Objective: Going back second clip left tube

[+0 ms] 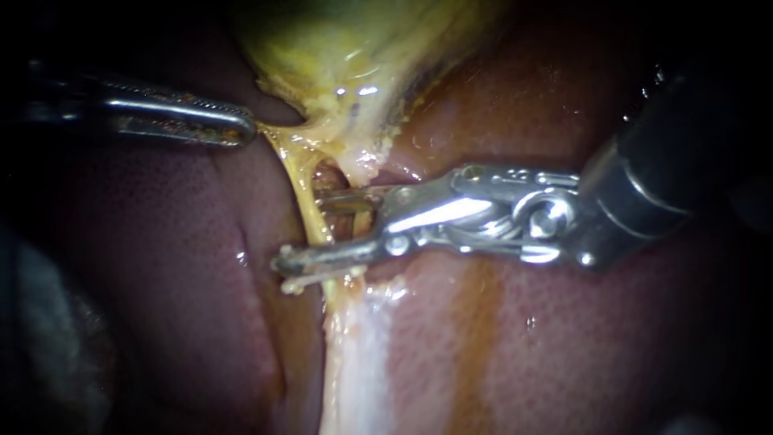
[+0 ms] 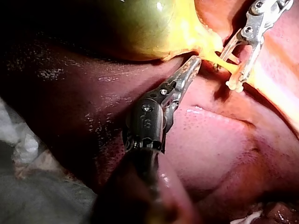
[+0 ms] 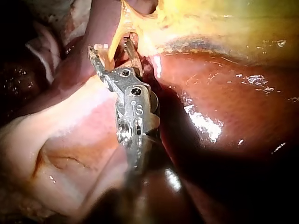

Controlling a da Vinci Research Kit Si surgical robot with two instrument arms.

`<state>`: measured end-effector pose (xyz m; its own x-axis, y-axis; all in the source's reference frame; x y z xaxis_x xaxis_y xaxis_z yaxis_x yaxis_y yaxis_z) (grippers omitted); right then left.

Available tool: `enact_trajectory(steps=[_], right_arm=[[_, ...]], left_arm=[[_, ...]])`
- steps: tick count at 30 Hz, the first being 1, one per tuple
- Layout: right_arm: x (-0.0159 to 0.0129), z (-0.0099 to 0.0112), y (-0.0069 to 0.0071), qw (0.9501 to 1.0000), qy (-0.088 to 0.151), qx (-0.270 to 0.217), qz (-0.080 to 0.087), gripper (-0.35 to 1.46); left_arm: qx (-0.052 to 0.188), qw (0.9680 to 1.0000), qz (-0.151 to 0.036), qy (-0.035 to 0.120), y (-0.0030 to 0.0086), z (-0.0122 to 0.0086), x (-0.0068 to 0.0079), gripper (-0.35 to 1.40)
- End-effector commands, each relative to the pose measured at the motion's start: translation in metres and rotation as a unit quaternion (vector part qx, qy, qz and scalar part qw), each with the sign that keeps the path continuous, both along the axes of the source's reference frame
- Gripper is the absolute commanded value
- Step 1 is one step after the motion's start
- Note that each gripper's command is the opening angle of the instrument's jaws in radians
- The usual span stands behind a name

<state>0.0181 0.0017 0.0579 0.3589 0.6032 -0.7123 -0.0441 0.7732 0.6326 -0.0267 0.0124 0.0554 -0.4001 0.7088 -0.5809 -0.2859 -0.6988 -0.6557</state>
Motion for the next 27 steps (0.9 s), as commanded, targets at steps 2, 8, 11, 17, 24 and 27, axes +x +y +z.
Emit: enact_trajectory(steps=[2,8,11,17,24,27], right_arm=[[-0.0018,-0.0006,0.0001,0.9999,0.004,-0.012,-0.008,0.5],[-0.0073,-0.0023,0.0006,0.9989,0.013,-0.037,-0.026,0.5],[-0.0096,-0.003,0.0009,0.9982,0.014,-0.046,-0.035,0.5],[-0.0126,-0.0037,0.0006,0.9968,-0.006,-0.053,-0.059,0.5],[-0.0134,-0.0044,0.0009,0.9962,-0.009,-0.057,-0.065,0.5],[-0.0136,-0.0047,0.0011,0.9961,-0.009,-0.058,-0.066,0.5]], left_arm=[[0.002,1.0,-0.001,0.0,0.0,0.0,0.0001,-0.35],[0.001,1.0,-0.001,0.0,-0.0002,0.0003,0.0001,-0.35],[0.004,1.0,-0.002,0.0,-0.0002,0.0003,0.0001,-0.35],[0.003,1.0,-0.002,0.0,-0.0002,0.0004,0.0001,-0.35],[0.001,1.0,-0.002,0.0,-0.0006,0.0014,-0.0007,-0.35],[0.002,1.0,-0.003,0.001,-0.0011,0.0025,-0.0015,-0.35]])
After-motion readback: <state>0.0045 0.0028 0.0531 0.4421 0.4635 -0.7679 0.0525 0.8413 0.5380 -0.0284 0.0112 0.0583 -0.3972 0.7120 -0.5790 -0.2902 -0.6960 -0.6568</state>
